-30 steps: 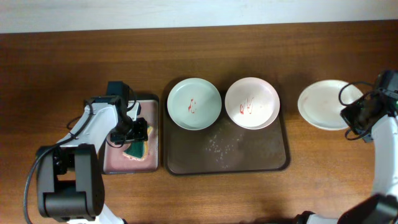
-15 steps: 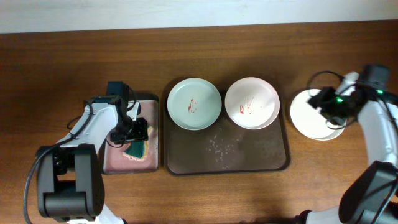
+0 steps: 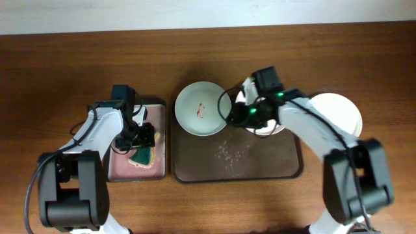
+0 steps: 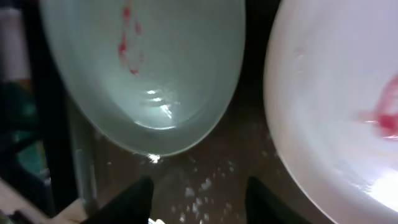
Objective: Clean dirty plates on tray and stack at the side
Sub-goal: 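Move the right gripper back and grasp the light green plate's rim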
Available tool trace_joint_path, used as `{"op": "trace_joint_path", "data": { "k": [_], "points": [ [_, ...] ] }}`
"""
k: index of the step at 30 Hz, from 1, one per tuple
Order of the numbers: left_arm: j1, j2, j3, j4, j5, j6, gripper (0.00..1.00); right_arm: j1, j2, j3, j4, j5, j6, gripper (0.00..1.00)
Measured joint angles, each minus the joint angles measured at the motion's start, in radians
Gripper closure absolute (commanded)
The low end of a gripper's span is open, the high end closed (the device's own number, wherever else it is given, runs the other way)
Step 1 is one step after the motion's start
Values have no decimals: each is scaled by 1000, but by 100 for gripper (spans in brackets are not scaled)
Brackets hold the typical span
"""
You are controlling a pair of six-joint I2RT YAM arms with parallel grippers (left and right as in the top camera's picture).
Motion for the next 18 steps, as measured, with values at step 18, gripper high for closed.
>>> {"op": "trace_joint_path", "data": {
  "k": [18],
  "points": [
    [0,0,0,0,0,0,40,56,95,1,119,89,145,77]
  ]
}}
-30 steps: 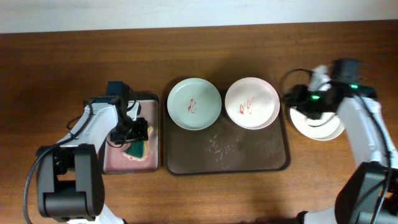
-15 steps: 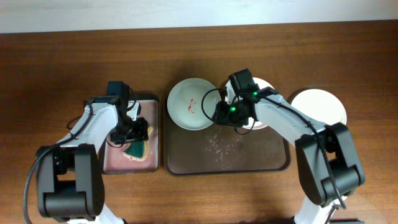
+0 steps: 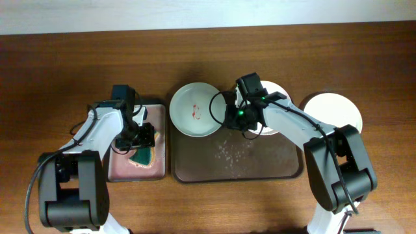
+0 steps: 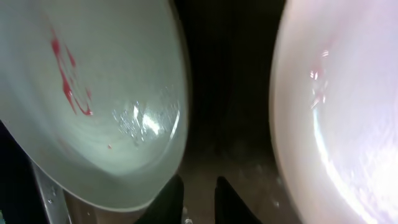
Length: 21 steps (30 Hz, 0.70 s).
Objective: Clean dirty plates on tray and stack at the side
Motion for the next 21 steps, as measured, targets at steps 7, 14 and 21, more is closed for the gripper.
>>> {"op": "trace_joint_path", "data": {
  "k": [7,14,21],
  "points": [
    [0,0,0,0,0,0,40,0,1,0,89,-32,39,73],
    [0,0,0,0,0,0,40,22,8,0,105,30,48,84],
    [0,0,0,0,0,0,40,51,43,13,-48,15,55,96]
  ]
}}
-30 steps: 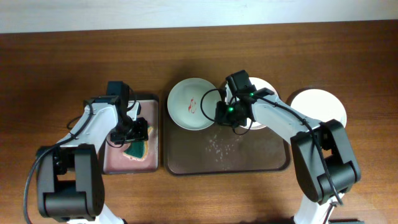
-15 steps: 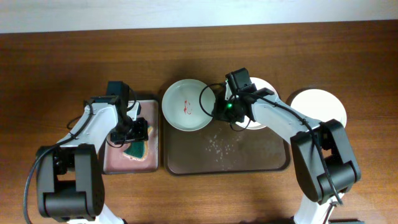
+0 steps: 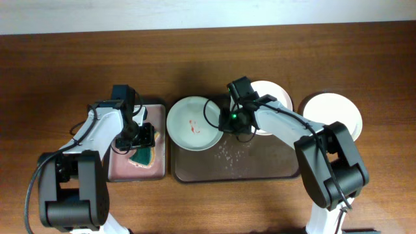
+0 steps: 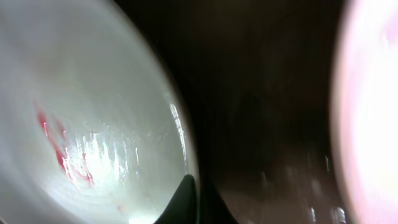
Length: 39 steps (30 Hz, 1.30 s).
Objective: Clean dirty plates on tray and stack at the side
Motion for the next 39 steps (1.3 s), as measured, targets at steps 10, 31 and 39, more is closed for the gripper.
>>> {"op": "trace_joint_path", "data": {
  "k": [10,31,39],
  "points": [
    [0,0,0,0,0,0,40,2,-26,0,-386,-57,-36,80],
    [0,-1,-37,48,2,2,100,3,-42,0,-237,101,-106,96],
    [13,-1,-13,33,39,-2,100,3,-42,0,-249,105,-106,96]
  ]
}}
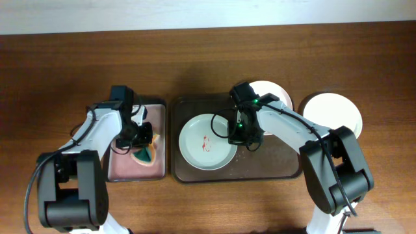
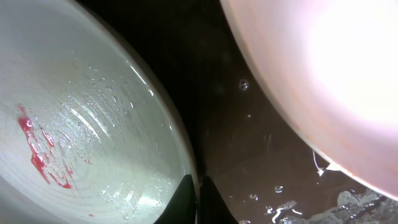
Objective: Clean dirty plates on tray and stack at the side
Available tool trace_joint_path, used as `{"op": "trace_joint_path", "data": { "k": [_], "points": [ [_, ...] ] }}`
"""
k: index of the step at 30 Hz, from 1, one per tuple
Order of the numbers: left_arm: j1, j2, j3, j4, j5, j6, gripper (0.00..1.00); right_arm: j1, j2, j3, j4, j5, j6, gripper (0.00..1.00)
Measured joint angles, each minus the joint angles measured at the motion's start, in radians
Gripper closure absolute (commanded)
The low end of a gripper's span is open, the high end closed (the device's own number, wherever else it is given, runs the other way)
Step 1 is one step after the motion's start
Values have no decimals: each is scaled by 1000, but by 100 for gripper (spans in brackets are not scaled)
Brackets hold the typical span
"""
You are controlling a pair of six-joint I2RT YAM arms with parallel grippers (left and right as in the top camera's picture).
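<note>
A pale green plate (image 1: 207, 142) with a red smear (image 2: 38, 149) lies on the brown tray (image 1: 279, 166), left of its middle. My right gripper (image 1: 239, 134) is shut on this plate's right rim, and the wrist view shows the rim pinched between both fingertips (image 2: 198, 182). A second, white plate (image 1: 270, 92) sits at the tray's back right, partly under my right arm; it fills the upper right of the wrist view (image 2: 323, 68). My left gripper (image 1: 134, 138) hangs over a green sponge (image 1: 143, 155); whether it grips the sponge is unclear.
The sponge rests on a pink mat (image 1: 123, 168) left of the tray. A clean white plate (image 1: 335, 114) sits on the table to the right of the tray. White crumbs or droplets (image 2: 280, 208) lie on the tray floor near my right fingers.
The green plate, which overhung the tray's back left edge, now lies further forward inside the tray. My right gripper is still shut on its rim and moved with it. The left arm barely changed.
My right gripper first stood open over the tray between the two plates. Then its fingers were nearly together at the green plate's right rim. After that they were shut on the rim with the plate shifted left. Now the plate sits inside the tray.
</note>
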Motion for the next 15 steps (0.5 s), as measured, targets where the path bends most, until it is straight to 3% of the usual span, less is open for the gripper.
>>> {"op": "trace_joint_path", "data": {
  "k": [6,11,15],
  "points": [
    [19,9,189,-5,20,23,100,0,-1,0,-6,1,0,96],
    [16,-45,232,-22,-129,-43,100,0,-1,0,-6,1,1,96],
    [6,-199,232,-30,-259,-108,100,0,-1,0,-6,1,1,96]
  ]
}}
